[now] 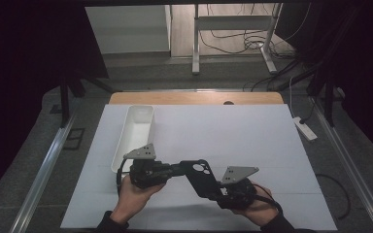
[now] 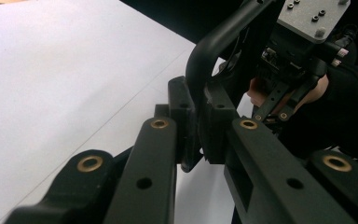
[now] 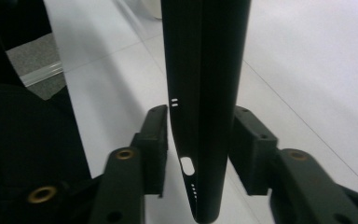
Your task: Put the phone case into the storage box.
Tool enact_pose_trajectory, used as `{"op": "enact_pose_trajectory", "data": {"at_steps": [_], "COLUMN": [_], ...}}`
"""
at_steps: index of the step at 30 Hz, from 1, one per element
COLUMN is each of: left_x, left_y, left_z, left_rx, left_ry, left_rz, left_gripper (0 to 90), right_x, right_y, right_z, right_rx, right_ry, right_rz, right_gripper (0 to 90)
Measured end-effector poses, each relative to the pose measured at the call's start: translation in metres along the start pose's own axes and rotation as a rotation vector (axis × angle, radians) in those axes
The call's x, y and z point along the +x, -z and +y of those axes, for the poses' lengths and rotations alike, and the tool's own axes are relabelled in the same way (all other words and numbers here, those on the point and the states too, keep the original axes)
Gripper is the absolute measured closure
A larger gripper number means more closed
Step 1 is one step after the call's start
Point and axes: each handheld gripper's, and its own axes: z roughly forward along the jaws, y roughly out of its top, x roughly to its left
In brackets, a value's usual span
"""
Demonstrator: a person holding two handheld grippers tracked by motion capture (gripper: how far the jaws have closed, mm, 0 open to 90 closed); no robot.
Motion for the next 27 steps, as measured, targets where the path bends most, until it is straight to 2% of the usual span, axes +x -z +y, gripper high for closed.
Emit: {"op": "enact_pose_trajectory", "data": {"at_steps": [6,10,17,23,27], "left_x": [0.0,0.001,0.004,0.007,0.012], "left_y": [0.001,0.003,0.009,0.014,0.019], "left_z": [0.004,0.006,0.008,0.01,0.012], "left_rx": [0.033,0.047,0.057,0.061,0.063], "left_ry": [-0.029,-0.04,-0.045,-0.05,-0.044], "left_rz": [0.043,0.065,0.088,0.105,0.118], "left_gripper": [84.0,84.0,84.0,84.0,84.0], "right_x": [-0.001,-0.003,-0.008,-0.009,-0.012], "right_y": [0.003,0.007,0.014,0.018,0.025], "right_z": [0.0,-0.001,-0.005,-0.01,-0.014], "right_rx": [0.027,0.049,0.047,0.057,0.051], "right_ry": [0.002,-0.029,-0.052,-0.04,-0.067], "right_rz": [-0.019,-0.038,-0.077,-0.102,-0.121], "right_gripper": [46.2,40.2,27.8,18.5,10.9]}}
